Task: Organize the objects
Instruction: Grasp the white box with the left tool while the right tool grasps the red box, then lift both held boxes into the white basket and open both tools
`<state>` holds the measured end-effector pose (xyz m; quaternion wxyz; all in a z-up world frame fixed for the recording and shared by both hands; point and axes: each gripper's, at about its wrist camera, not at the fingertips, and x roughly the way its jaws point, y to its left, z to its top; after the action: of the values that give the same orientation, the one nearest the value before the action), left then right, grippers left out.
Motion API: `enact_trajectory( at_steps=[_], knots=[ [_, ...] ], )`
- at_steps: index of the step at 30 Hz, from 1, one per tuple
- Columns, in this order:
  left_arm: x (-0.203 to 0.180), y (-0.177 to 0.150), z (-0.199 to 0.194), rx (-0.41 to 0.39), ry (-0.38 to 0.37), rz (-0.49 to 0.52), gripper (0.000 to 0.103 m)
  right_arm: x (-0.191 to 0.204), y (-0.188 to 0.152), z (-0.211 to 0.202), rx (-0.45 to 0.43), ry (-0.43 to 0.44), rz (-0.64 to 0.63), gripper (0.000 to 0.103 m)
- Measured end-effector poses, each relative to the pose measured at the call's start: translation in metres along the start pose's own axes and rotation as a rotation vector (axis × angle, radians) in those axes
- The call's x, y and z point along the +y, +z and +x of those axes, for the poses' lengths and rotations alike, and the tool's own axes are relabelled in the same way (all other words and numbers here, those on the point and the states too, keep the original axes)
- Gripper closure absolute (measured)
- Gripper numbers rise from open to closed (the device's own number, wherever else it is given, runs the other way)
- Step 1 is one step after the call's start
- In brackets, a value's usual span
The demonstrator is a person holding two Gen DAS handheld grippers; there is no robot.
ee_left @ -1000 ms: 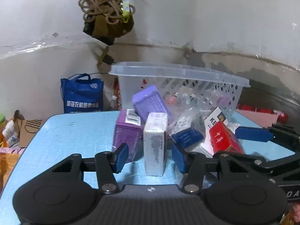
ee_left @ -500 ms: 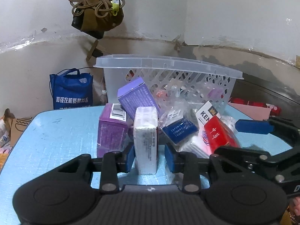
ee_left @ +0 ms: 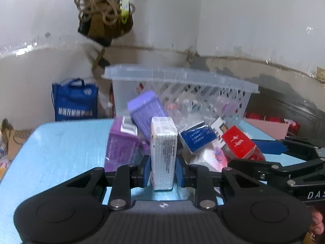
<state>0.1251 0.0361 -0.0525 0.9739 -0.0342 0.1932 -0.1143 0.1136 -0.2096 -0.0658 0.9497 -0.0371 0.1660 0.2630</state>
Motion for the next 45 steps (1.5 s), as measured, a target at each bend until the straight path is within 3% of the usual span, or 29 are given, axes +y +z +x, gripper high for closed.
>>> enact_trajectory(
  at_steps=[10, 20, 25, 28, 35, 39, 44, 45],
  knots=[
    [-0.002, -0.001, -0.013, -0.082, 0.03, 0.008, 0.074, -0.016, -0.016, -0.034, -0.085, -0.014, 0.11, 0.028],
    [0.007, -0.001, -0.044, -0.157, 0.097, -0.024, 0.074, -0.035, -0.026, -0.046, -0.099, -0.036, 0.19, 0.028],
    [0.01, -0.004, -0.048, -0.122, 0.104, -0.016, 0.074, -0.04, -0.026, -0.046, -0.104, -0.042, 0.196, 0.028],
    [0.006, -0.01, -0.038, -0.065, 0.163, 0.058, 0.073, -0.041, -0.027, -0.046, -0.104, -0.042, 0.201, 0.028],
    [0.015, -0.013, -0.04, -0.002, 0.184, 0.046, 0.059, -0.04, -0.029, -0.045, -0.094, -0.031, 0.198, 0.028],
    [0.017, -0.023, -0.039, 0.046, 0.163, 0.035, 0.043, -0.039, -0.029, -0.046, -0.094, -0.028, 0.198, 0.028],
    [0.01, -0.036, -0.043, 0.071, 0.198, 0.081, 0.043, -0.038, -0.029, -0.048, -0.087, -0.028, 0.201, 0.028],
    [0.008, -0.037, -0.043, 0.07, 0.206, 0.091, 0.049, -0.038, -0.03, -0.048, -0.087, -0.028, 0.201, 0.028]
  ],
)
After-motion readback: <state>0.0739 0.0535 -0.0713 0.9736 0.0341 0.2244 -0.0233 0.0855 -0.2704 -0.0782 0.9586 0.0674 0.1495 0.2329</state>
